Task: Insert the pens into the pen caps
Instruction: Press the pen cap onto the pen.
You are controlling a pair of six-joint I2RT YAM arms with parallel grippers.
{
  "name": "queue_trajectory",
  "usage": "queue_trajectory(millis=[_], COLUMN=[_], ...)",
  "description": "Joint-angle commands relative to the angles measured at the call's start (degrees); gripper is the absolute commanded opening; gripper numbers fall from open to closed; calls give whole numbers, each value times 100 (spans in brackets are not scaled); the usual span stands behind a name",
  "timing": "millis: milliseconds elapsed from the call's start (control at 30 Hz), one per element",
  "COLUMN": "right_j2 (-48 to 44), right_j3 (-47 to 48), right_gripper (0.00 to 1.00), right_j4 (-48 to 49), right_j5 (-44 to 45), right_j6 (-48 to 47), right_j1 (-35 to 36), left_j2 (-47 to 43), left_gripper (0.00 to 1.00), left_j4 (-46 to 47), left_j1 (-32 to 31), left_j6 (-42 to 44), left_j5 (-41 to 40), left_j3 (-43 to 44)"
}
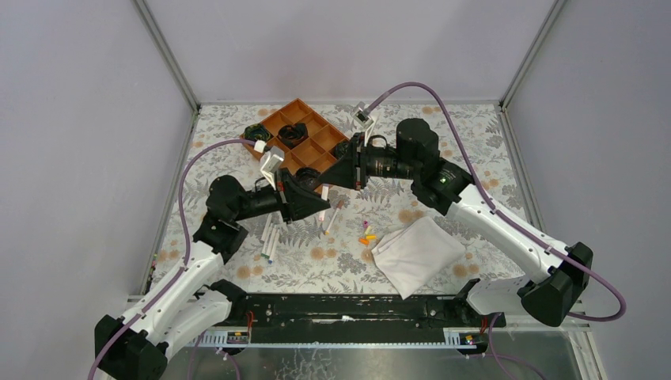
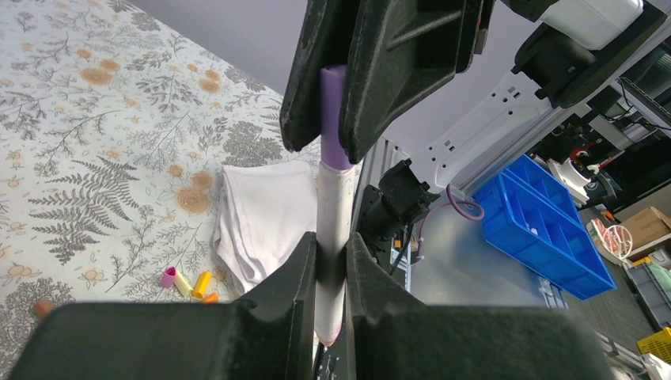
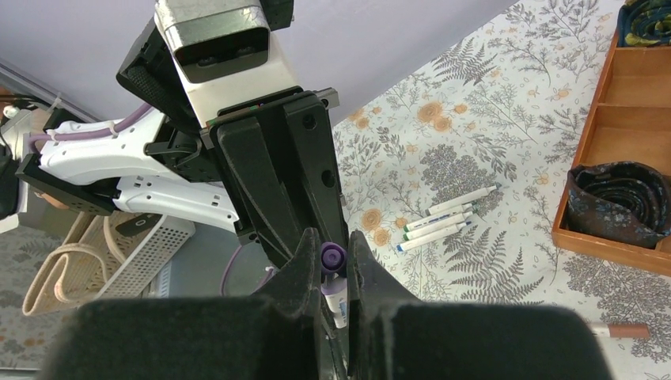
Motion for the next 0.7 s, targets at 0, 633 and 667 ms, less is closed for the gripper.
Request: queue_trajectory(millis=[0,633,667], right_j2=[-44,-229,-225], right_j3=[-274,-811,-832], right_gripper=[0,0,0], right_j4=[-375,-1005,-1030], right_j5=[-880,-1683,-1665], right_j6=[332,141,149], right_j1=[208,500,510], left_j2=[-10,16,9], left_gripper=[0,0,0], left_j4=[378,740,766], left_j1=[100,307,318], left_j6=[21,-316,-337], left_j5=[-867,-959,-966], left_j3=[121,-35,-43])
